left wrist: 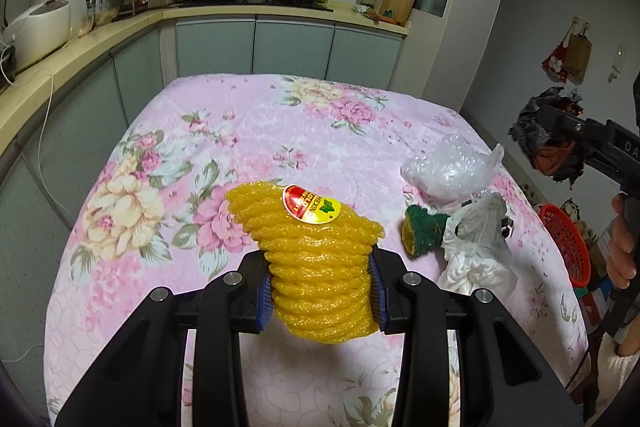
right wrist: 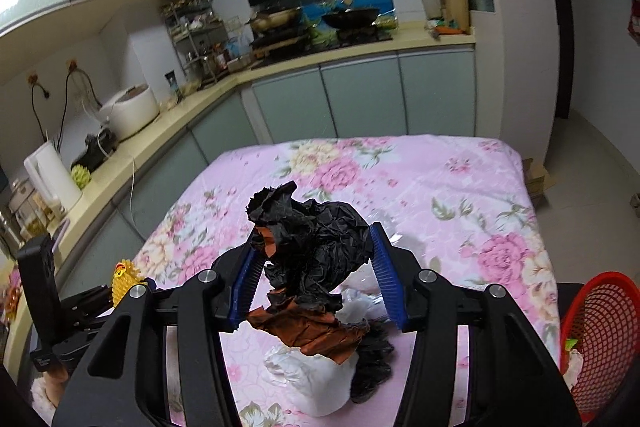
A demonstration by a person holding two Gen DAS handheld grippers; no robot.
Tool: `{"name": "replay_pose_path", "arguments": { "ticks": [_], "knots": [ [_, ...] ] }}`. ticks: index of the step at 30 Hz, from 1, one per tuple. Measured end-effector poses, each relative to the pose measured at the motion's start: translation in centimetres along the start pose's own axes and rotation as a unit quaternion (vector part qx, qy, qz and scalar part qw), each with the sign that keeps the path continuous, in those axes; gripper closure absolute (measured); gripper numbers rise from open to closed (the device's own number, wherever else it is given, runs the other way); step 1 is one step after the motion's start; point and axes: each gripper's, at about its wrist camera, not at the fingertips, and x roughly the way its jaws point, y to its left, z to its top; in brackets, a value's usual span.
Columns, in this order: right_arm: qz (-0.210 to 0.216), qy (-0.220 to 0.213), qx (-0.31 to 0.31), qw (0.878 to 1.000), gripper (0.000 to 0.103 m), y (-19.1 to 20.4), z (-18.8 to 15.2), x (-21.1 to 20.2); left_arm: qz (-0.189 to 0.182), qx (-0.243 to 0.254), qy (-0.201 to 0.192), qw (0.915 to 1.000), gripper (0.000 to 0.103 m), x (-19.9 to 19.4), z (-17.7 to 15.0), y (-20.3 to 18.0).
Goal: Collect trash
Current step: 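Carry the yellow net and black bag bundle with both tools to the red basket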
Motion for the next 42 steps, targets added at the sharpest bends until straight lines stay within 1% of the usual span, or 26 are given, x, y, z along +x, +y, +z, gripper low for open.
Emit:
{"name": "replay_pose_path", "arguments": {
  "ticks": [11, 22, 32, 36, 42],
  "knots": [
    [-0.024, -0.035, 0.026, 0.999, 0.053, -3.0, 1.2, -3.2, -0.010, 0.022, -0.015, 0.9996, 0.068, -0.3, 1.4, -1.8],
    [-0.039, -0.042, 0.040, 0.998, 0.053, -4.4, 0.8, -4.4, -0.021, 0.042, -0.019, 0.9987, 0.068, -0.2, 2.2, -3.6],
    [-0.060, -0.067, 0.050, 0.995, 0.053, -5.6, 1.2, -6.6, -0.041, 0.080, -0.030, 0.9955, 0.068, -0.1, 3.5, -6.9],
    [-0.074, -0.076, 0.059, 0.993, 0.053, -6.8, 1.2, -7.7, -0.054, 0.094, -0.032, 0.9936, 0.068, 0.4, 4.4, -8.8],
    [-0.100, -0.085, 0.079, 0.988, 0.053, -9.1, 0.6, -9.2, -0.083, 0.122, -0.034, 0.9885, 0.068, 1.4, 5.7, -12.5]
  ]
}}
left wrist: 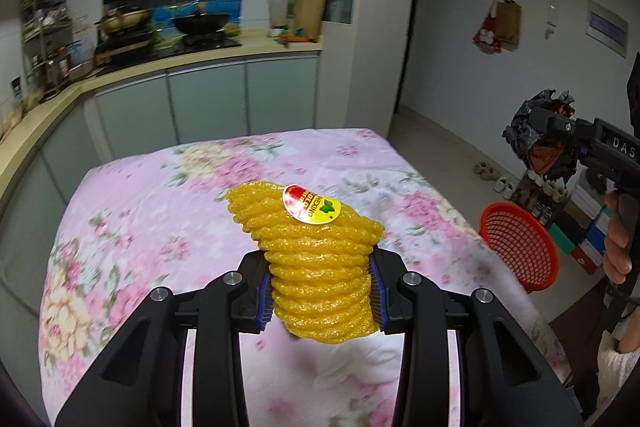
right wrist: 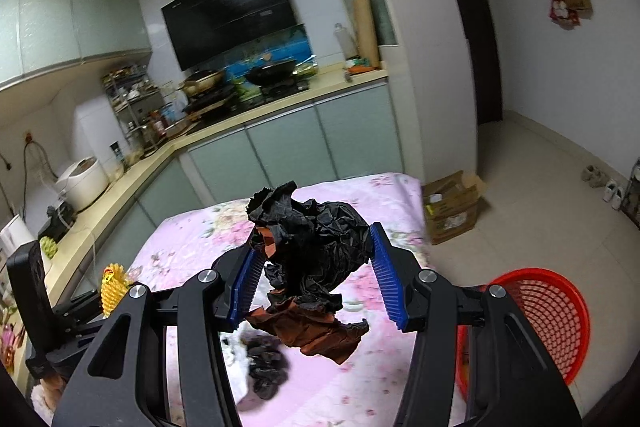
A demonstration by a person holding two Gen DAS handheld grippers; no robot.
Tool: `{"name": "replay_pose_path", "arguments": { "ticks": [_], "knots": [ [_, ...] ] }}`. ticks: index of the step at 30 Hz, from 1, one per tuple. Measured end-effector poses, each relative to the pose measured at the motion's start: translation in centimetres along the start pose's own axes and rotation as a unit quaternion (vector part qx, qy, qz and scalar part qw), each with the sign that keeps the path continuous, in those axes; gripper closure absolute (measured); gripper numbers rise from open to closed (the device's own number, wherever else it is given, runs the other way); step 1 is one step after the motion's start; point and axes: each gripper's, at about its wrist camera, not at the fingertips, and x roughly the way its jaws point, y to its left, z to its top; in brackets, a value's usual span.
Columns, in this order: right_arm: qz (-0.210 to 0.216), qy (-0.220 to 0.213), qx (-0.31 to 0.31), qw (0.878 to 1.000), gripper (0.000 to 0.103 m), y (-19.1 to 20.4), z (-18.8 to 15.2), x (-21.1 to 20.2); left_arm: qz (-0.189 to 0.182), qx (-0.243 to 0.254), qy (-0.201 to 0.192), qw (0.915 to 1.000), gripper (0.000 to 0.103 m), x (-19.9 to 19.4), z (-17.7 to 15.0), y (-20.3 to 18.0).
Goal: Collect trash
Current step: 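Carry the yellow net and black bag bundle with both tools to the red basket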
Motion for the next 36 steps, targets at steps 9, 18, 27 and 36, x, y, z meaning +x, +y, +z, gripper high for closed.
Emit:
{"name": "replay_pose_path", "arguments": {
  "ticks": [9, 18, 27, 36],
  "knots": [
    [-0.053, -0.011, 0.033, 0.998, 0.053, -4.2, -0.4, -1.7, -0.056, 0.046, -0.008, 0.9974, 0.068, 2.4, 3.1, -6.4],
    [-0.105, -0.017, 0.068, 0.992, 0.053, -8.6, -1.1, -3.5, -0.114, 0.091, 0.003, 0.9893, 0.068, 5.4, 5.2, -13.2],
    [-0.150, -0.006, 0.114, 0.982, 0.053, -13.0, -2.6, -3.7, -0.149, 0.119, 0.036, 0.9809, 0.068, 9.1, 5.8, -18.0],
    [-0.199, -0.004, 0.153, 0.968, 0.053, -16.5, -3.7, -4.2, -0.172, 0.142, 0.071, 0.9723, 0.067, 12.2, 5.3, -21.7]
  ]
}}
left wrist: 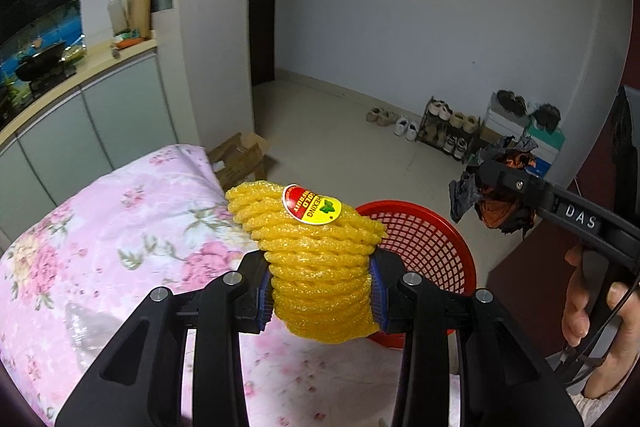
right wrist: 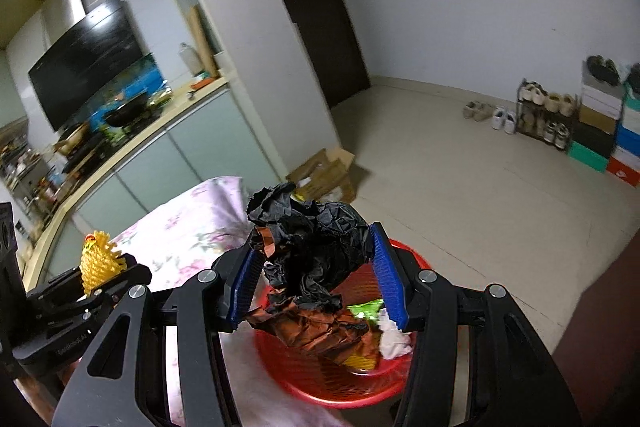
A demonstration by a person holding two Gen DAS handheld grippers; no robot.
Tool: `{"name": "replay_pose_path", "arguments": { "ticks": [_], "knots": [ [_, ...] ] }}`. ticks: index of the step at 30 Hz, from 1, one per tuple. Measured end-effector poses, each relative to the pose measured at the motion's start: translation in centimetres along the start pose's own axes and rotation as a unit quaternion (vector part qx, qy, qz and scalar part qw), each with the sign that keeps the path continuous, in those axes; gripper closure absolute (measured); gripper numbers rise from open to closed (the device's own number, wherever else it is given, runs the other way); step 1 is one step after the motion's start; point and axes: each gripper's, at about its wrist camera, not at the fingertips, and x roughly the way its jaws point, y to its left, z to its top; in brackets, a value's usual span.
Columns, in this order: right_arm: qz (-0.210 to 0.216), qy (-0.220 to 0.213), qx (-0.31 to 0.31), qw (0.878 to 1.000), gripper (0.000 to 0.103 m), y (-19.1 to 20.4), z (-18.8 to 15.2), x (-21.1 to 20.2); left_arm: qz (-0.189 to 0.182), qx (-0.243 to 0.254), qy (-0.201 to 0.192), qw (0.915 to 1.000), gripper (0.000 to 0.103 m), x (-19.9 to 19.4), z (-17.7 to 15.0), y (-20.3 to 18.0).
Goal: Collect trash
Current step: 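Carry the yellow net and black bag bundle with both tools to the red basket, then open both tools over the red basket to drop the net and bag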
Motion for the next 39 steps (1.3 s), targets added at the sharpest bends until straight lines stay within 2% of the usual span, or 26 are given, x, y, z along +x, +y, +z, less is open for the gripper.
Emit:
{"name": "replay_pose_path", "arguments": {
  "ticks": [7, 16, 18, 21, 25, 28, 33, 39],
  "knots": [
    [-0.017, 0.019, 0.023, 0.999, 0.052, -2.1, -0.6, 1.3, -0.037, 0.004, 0.044, 0.9983, 0.067, 4.2, -0.3, -1.7],
    [-0.015, 0.077, 0.059, 0.995, 0.051, -3.7, -1.3, 5.6, -0.065, -0.007, 0.115, 0.9912, 0.067, 10.6, -1.7, -3.0],
    [-0.015, 0.094, 0.071, 0.993, 0.045, -4.2, -1.5, 6.7, -0.065, -0.002, 0.126, 0.9898, 0.063, 11.4, -2.0, -3.4],
    [-0.001, 0.113, 0.102, 0.988, 0.038, -5.3, -2.0, 7.6, -0.071, 0.001, 0.139, 0.9878, 0.049, 12.3, -2.3, -3.9],
    [0.007, 0.119, 0.118, 0.986, 0.033, -6.0, -2.4, 7.7, -0.073, -0.007, 0.144, 0.9868, 0.030, 12.7, -2.5, -3.4],
    [0.010, 0.117, 0.121, 0.986, 0.032, -6.1, -2.4, 7.3, -0.075, -0.018, 0.146, 0.9863, 0.024, 12.6, -2.6, -3.0],
    [0.016, 0.107, 0.122, 0.987, 0.032, -5.9, -2.2, 6.2, -0.072, -0.024, 0.140, 0.9872, 0.020, 11.5, -2.7, -2.3],
    [0.020, 0.083, 0.102, 0.991, 0.032, -4.7, -1.9, 4.3, -0.055, -0.024, 0.109, 0.9922, 0.019, 8.2, -2.6, -1.6]
  ]
}}
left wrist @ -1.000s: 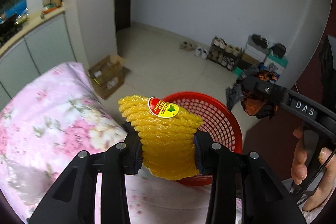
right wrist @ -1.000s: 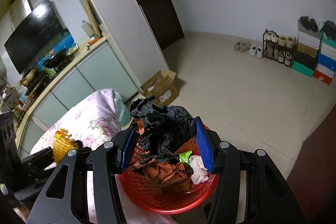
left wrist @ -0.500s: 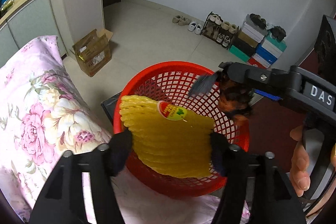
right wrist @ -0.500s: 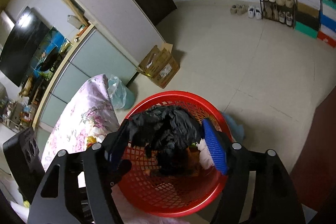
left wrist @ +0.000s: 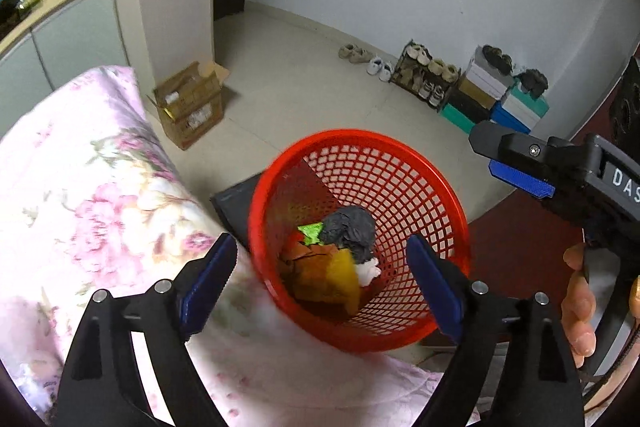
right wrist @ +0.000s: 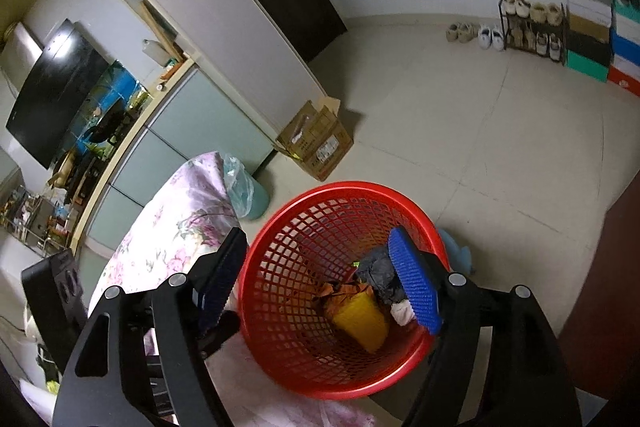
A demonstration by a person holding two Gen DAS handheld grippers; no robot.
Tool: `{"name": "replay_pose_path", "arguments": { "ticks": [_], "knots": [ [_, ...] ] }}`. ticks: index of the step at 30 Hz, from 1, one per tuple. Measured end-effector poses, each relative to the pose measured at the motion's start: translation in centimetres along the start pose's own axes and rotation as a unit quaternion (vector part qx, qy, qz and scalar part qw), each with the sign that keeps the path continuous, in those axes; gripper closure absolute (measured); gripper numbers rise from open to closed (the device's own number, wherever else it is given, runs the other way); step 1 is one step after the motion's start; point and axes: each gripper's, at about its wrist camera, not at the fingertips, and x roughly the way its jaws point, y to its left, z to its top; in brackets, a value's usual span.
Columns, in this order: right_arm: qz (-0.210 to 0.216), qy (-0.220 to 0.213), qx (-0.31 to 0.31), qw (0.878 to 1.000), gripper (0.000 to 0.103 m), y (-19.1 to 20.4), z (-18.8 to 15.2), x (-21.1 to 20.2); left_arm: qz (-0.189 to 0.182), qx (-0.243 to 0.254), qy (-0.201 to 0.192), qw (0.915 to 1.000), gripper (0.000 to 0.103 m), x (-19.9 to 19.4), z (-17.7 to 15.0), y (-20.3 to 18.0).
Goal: Collect trash
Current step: 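Open both tools over the red basket to drop the net and bag, then return the left tool to the bed and grasp the white tissue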
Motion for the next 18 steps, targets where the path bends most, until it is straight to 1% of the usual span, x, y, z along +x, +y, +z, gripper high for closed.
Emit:
{"name": "replay_pose_path", "arguments": {
  "ticks": [4, 8, 14, 18],
  "knots": [
    [-0.003, -0.018, -0.023, 1.000, 0.032, 1.2, -0.3, -1.0, 0.018, 0.002, -0.026, 0.9995, 0.019, -2.7, -0.5, 0.2],
    [0.002, -0.025, -0.057, 0.998, 0.032, 3.3, -1.4, -1.3, 0.027, -0.018, -0.048, 0.9983, 0.019, -5.5, -1.8, 1.3],
    [0.034, -0.002, -0.105, 0.994, 0.032, 7.2, -3.3, -0.7, 0.053, -0.041, -0.066, 0.9956, 0.019, -8.8, -4.9, 3.0],
    [0.052, 0.013, -0.127, 0.990, 0.032, 9.3, -4.3, -0.1, 0.076, -0.063, -0.078, 0.9920, 0.019, -11.2, -7.4, 4.7]
  ]
}}
